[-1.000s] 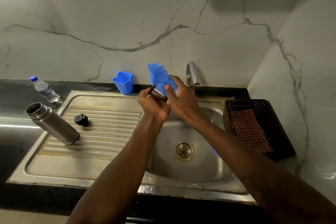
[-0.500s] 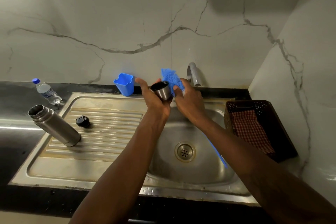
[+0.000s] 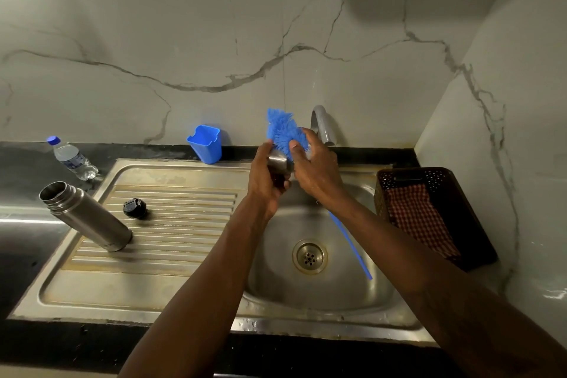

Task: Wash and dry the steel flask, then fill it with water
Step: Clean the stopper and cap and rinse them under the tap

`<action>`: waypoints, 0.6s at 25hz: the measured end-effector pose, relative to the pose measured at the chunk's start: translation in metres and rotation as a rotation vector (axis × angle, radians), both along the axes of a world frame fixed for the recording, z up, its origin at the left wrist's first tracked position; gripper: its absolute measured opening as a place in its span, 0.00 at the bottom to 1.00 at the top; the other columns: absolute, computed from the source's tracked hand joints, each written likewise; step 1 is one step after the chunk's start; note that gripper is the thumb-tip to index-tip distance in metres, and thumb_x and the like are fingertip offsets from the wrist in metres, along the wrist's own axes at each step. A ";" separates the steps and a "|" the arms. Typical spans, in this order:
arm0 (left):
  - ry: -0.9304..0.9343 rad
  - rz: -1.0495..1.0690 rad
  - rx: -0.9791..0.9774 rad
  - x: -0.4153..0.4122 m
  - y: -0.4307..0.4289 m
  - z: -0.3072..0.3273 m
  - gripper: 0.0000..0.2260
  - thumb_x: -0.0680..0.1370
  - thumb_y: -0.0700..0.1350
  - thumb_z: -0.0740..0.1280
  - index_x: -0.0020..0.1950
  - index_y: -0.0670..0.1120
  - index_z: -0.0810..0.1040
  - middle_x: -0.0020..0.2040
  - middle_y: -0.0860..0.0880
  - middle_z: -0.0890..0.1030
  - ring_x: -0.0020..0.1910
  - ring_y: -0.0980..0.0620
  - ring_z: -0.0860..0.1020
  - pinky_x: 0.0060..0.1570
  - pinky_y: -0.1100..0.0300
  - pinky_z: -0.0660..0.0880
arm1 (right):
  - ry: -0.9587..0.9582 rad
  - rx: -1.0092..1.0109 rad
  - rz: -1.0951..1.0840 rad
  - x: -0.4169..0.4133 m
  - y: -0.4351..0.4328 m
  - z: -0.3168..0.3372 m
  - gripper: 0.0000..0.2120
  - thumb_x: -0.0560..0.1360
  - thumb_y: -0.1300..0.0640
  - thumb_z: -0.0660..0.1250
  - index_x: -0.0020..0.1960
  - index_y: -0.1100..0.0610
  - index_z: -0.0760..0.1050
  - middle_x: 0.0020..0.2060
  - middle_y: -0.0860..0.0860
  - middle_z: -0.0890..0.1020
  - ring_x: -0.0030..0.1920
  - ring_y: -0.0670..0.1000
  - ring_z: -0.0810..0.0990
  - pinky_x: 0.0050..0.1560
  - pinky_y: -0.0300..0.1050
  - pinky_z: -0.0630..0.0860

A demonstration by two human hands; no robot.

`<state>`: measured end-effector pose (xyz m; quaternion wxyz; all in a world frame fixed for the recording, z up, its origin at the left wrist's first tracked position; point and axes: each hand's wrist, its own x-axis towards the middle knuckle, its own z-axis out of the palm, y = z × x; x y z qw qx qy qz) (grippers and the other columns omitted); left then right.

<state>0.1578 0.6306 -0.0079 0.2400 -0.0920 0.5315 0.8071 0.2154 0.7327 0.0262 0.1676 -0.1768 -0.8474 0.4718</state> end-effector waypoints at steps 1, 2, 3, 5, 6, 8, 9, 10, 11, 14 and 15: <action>-0.042 0.028 0.104 0.001 -0.002 0.000 0.24 0.79 0.57 0.66 0.69 0.42 0.78 0.57 0.41 0.85 0.50 0.46 0.83 0.48 0.52 0.79 | -0.013 0.011 0.012 -0.002 -0.001 -0.001 0.24 0.85 0.44 0.57 0.79 0.48 0.64 0.69 0.53 0.76 0.68 0.54 0.75 0.65 0.51 0.74; -0.087 0.070 0.193 0.003 -0.003 0.000 0.23 0.79 0.52 0.63 0.70 0.40 0.77 0.57 0.39 0.85 0.51 0.44 0.83 0.51 0.50 0.80 | -0.025 0.011 0.015 -0.003 -0.003 -0.002 0.24 0.85 0.44 0.57 0.79 0.48 0.64 0.69 0.52 0.76 0.68 0.55 0.75 0.66 0.54 0.75; -0.122 0.117 0.228 0.004 -0.003 0.002 0.22 0.79 0.49 0.61 0.68 0.38 0.78 0.55 0.39 0.85 0.50 0.43 0.84 0.53 0.49 0.80 | -0.023 0.012 0.022 -0.003 -0.004 -0.003 0.24 0.85 0.44 0.57 0.79 0.48 0.64 0.70 0.52 0.77 0.67 0.56 0.76 0.66 0.56 0.76; -0.165 0.206 0.232 0.000 0.000 0.007 0.18 0.80 0.48 0.57 0.56 0.39 0.81 0.46 0.41 0.86 0.43 0.45 0.86 0.48 0.52 0.82 | 0.006 0.072 0.075 0.006 -0.012 -0.007 0.24 0.85 0.43 0.57 0.79 0.48 0.64 0.69 0.53 0.77 0.66 0.56 0.78 0.64 0.57 0.77; -0.167 0.246 0.244 -0.004 0.003 0.009 0.17 0.83 0.49 0.56 0.50 0.41 0.80 0.38 0.44 0.85 0.37 0.48 0.84 0.41 0.56 0.82 | 0.040 0.129 0.117 0.012 -0.018 -0.010 0.23 0.85 0.43 0.57 0.79 0.48 0.65 0.68 0.53 0.79 0.64 0.56 0.79 0.63 0.56 0.78; -0.125 0.311 0.241 -0.006 0.008 0.011 0.18 0.87 0.50 0.53 0.42 0.44 0.73 0.29 0.48 0.77 0.28 0.53 0.78 0.29 0.62 0.76 | 0.086 0.229 0.190 0.014 -0.025 -0.020 0.23 0.85 0.43 0.58 0.78 0.47 0.66 0.62 0.53 0.82 0.58 0.55 0.82 0.58 0.55 0.80; -0.111 0.312 0.214 -0.005 0.010 0.011 0.19 0.87 0.50 0.53 0.42 0.44 0.73 0.29 0.48 0.76 0.28 0.53 0.76 0.27 0.62 0.74 | 0.074 0.245 0.178 0.010 -0.025 -0.020 0.22 0.85 0.43 0.58 0.77 0.47 0.66 0.60 0.53 0.83 0.56 0.55 0.83 0.56 0.55 0.81; -0.119 0.288 0.189 -0.003 0.009 0.008 0.19 0.87 0.52 0.54 0.44 0.43 0.76 0.31 0.47 0.78 0.29 0.52 0.76 0.26 0.61 0.73 | 0.029 0.233 0.126 0.003 -0.022 -0.016 0.21 0.85 0.44 0.58 0.76 0.46 0.67 0.60 0.53 0.83 0.56 0.56 0.82 0.57 0.56 0.81; -0.153 0.249 0.145 -0.002 0.008 0.006 0.19 0.86 0.53 0.55 0.48 0.42 0.78 0.33 0.46 0.80 0.29 0.51 0.76 0.25 0.61 0.71 | -0.038 0.202 0.068 -0.005 -0.015 -0.012 0.21 0.85 0.44 0.58 0.76 0.46 0.67 0.61 0.53 0.82 0.59 0.56 0.82 0.59 0.57 0.80; -0.183 0.171 0.012 -0.005 0.007 0.012 0.18 0.83 0.53 0.56 0.51 0.42 0.78 0.32 0.45 0.81 0.26 0.51 0.73 0.23 0.63 0.67 | -0.091 0.100 0.013 -0.005 -0.003 -0.007 0.21 0.86 0.46 0.58 0.78 0.47 0.67 0.59 0.49 0.81 0.59 0.51 0.79 0.59 0.50 0.75; -0.170 0.188 0.025 -0.009 0.007 0.014 0.17 0.84 0.52 0.56 0.49 0.43 0.78 0.30 0.47 0.81 0.26 0.51 0.74 0.24 0.62 0.68 | -0.054 0.104 0.037 0.001 -0.009 -0.005 0.21 0.86 0.48 0.58 0.78 0.48 0.67 0.55 0.47 0.79 0.55 0.48 0.77 0.56 0.46 0.74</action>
